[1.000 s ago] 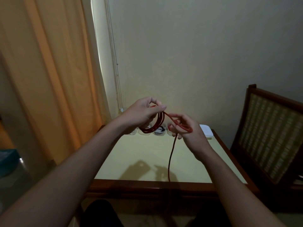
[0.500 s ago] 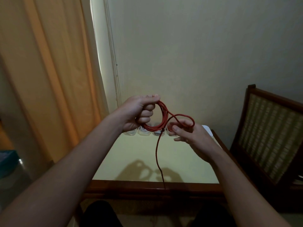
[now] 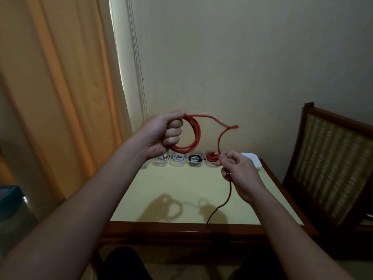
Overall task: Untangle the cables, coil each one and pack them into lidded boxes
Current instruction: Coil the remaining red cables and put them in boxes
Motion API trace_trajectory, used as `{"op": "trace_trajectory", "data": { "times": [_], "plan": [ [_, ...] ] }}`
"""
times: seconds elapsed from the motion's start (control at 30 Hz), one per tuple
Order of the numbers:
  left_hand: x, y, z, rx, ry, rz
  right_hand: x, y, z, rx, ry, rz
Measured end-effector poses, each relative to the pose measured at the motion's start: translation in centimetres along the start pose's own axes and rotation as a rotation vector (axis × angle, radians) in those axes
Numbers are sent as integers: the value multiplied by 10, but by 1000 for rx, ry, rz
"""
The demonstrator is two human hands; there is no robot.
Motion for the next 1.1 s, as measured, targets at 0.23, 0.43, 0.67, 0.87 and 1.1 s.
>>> {"op": "trace_trajectory", "data": {
  "times": [0.23,0.43,0.67,0.87,1.1],
  "plan": [
    [-21,-4,-6,20,-90,39,-24,-2,-37,-84,-224,27],
    [-4,5,-4,37,-276,-37,-12,-10,-4,200,-43,60],
    [-3,11,-44,-288,-661,91,-2,-14,-9,72,-164,-66],
    [8,8,-21,-461,179,280,33,-26,26,117,-747,-545],
    [26,-1,22,-180,749,290,86,-29,41,-54,-674,-806]
  ]
}}
Point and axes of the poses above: each hand's wrist, its own y-axis towards the middle knuckle, its own z-axis out of the palm, x = y × z, the point moved 6 cm from there along y, towards the middle knuckle, and after that the axes turned 4 degrees about y, right-handed, at the moved point
